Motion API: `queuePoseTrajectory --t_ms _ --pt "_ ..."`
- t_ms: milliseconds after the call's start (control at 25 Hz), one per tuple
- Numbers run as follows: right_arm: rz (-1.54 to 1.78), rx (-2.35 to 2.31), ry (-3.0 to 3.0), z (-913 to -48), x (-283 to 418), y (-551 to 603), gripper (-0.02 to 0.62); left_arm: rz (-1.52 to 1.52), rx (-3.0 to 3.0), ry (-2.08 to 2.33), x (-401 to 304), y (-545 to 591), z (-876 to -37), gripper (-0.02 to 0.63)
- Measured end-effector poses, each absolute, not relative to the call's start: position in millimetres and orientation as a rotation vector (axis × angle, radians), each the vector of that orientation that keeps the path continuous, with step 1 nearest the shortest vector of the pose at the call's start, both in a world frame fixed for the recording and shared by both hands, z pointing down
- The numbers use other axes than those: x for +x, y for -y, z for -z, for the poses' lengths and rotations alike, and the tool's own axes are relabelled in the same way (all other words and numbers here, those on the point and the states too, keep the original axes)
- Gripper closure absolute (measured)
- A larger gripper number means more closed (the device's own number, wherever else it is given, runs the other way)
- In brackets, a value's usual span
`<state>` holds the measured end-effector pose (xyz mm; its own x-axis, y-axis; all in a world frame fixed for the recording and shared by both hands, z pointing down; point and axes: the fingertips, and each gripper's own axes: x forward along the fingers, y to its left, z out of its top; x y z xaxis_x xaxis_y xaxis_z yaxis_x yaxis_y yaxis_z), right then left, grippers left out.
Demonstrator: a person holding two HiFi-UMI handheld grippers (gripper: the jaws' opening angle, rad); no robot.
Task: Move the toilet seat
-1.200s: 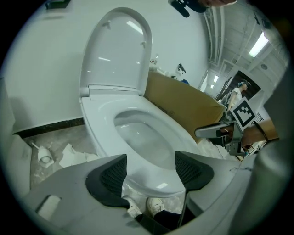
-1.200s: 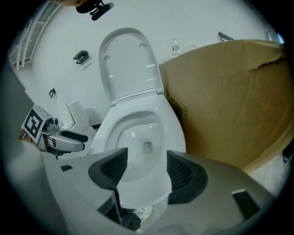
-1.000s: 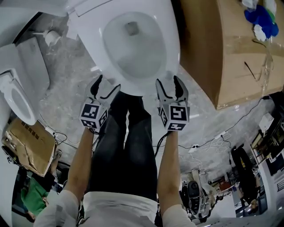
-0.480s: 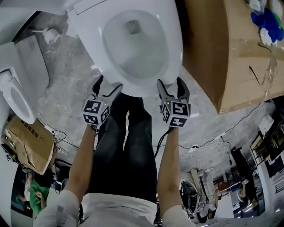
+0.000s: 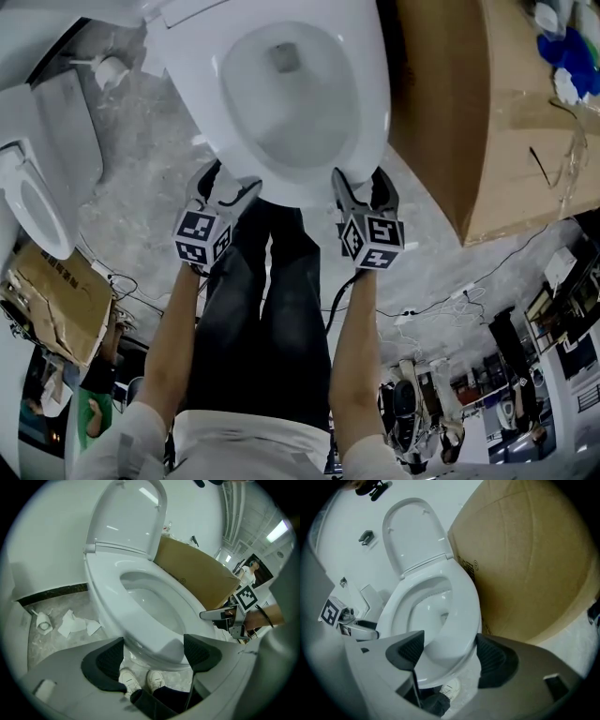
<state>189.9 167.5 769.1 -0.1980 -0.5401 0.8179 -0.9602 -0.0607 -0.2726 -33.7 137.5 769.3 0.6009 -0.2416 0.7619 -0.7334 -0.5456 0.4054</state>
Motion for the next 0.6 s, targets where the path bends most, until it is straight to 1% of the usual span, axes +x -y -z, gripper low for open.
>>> queuePoseTrajectory --t_ms 320,600 --pt "-1.277 1.689 1.768 -759.5 190.3 -163.2 0.242 -0.803 2.087 0.764 -30.6 -136.5 -762.5 0.219" --pt "-1.282 1.713 1.803 -739.7 191.6 -163.0 0.244 -0.781 2.099 0.767 -29.9 -135.6 -747.8 0.219"
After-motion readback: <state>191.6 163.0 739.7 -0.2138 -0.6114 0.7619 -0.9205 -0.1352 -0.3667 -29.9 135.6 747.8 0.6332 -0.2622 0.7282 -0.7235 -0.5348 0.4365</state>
